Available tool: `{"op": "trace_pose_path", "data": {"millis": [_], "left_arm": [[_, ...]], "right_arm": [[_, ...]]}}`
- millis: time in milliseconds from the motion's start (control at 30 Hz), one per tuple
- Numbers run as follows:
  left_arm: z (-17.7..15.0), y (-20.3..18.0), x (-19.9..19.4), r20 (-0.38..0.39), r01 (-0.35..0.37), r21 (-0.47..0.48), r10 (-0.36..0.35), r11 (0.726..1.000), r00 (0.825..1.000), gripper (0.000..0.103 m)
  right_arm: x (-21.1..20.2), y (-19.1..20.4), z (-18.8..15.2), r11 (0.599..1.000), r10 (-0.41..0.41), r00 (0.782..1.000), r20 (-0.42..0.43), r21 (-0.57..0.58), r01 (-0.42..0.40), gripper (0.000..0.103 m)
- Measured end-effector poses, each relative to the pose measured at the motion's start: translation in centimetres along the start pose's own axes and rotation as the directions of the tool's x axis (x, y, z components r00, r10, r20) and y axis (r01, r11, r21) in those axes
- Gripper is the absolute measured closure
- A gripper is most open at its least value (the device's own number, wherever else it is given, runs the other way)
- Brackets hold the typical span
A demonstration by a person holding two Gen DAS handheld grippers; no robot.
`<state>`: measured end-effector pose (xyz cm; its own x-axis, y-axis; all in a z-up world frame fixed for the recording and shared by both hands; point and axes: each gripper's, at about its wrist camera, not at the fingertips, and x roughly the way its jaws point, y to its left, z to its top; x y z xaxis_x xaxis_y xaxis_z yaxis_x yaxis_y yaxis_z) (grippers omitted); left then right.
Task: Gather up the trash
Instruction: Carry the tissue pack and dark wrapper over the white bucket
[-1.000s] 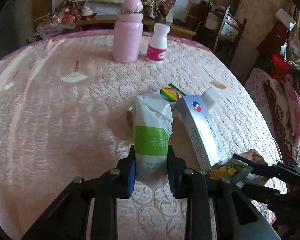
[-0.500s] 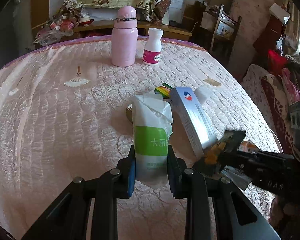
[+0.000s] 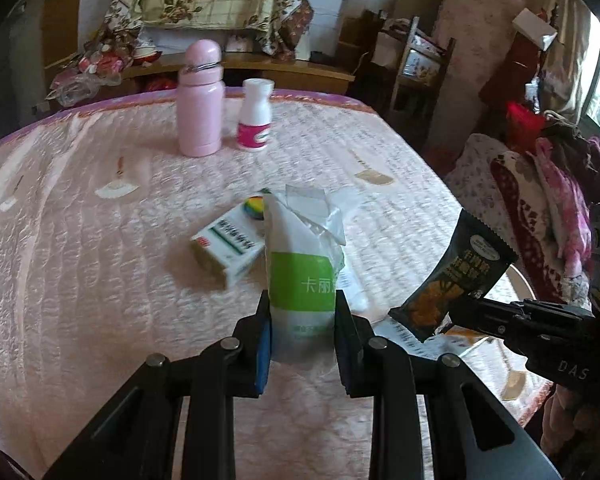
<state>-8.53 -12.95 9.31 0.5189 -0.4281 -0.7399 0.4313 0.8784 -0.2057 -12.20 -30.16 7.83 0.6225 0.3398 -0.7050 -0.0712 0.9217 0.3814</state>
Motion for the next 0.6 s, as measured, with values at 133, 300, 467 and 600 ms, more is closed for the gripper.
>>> {"op": "trace_pose_path", "data": {"millis": [133, 300, 467, 600], "left_arm": [[0.3, -2.4, 0.0, 0.005, 0.025, 0.021, -0.025, 0.999, 1.0, 0.075], [0.6, -5.3, 0.8, -0.003, 0.047, 0.046, -0.047, 0.998, 0.999, 0.075], [0.6, -8.3, 1.4, -0.014, 0.07, 0.081, -0.069, 0.994, 0.998, 0.075], [0.7, -11.0, 1.8, -0.017, 0.091, 0.112, -0.09, 0.99, 0.996, 0.075]], "right_arm": [[-1.6, -0.8, -0.1, 1.0, -0.022, 1.0, 0.016, -0.003, 0.022, 0.096], [-4.0, -2.6, -0.5, 0.998, -0.06, 0.997, 0.043, 0.008, 0.059, 0.096], [-6.5, -5.1, -1.0, 0.994, -0.099, 0.993, 0.069, 0.043, 0.097, 0.096], [-8.2, -7.1, -1.6, 0.989, -0.131, 0.988, 0.083, 0.073, 0.125, 0.096]]}}
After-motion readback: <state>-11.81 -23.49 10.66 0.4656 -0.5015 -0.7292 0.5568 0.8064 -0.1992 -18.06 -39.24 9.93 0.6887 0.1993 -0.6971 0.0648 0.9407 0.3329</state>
